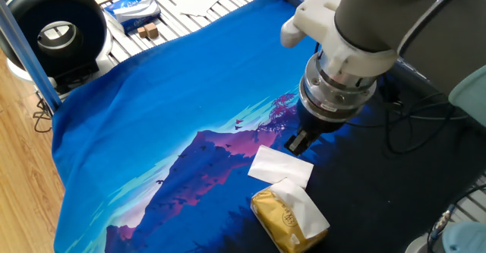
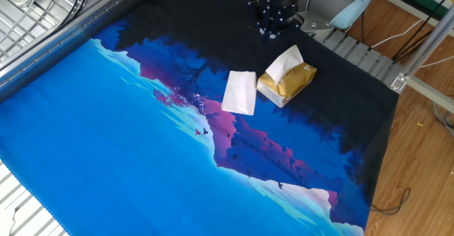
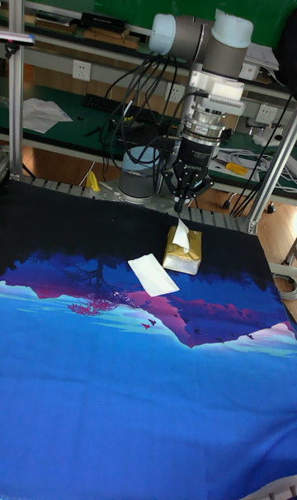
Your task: Pull out a napkin
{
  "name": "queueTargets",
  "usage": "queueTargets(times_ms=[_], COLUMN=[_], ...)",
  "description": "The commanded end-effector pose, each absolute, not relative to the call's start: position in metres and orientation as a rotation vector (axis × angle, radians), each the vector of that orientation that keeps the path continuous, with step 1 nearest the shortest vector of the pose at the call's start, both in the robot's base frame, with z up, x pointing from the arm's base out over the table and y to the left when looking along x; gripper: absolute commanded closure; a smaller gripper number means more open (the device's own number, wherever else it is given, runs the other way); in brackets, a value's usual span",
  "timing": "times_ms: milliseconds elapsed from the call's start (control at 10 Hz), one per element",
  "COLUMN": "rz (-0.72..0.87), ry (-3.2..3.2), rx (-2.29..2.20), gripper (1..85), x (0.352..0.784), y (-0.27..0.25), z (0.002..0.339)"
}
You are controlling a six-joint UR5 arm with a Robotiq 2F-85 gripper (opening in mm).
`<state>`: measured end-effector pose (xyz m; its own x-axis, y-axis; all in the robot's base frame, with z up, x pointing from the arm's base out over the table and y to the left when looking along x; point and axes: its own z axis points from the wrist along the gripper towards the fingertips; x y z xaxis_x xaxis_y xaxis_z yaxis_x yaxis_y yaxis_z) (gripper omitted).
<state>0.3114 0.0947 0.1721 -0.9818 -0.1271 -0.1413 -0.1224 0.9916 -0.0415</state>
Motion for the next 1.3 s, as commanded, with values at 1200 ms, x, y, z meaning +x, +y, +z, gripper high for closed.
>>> queueTargets(times_ms=[1200], rz=[-0.036], ry=[3.012], rx=[-0.159], gripper=[84.7], x=[0.358], y=[0.086], z=[0.138])
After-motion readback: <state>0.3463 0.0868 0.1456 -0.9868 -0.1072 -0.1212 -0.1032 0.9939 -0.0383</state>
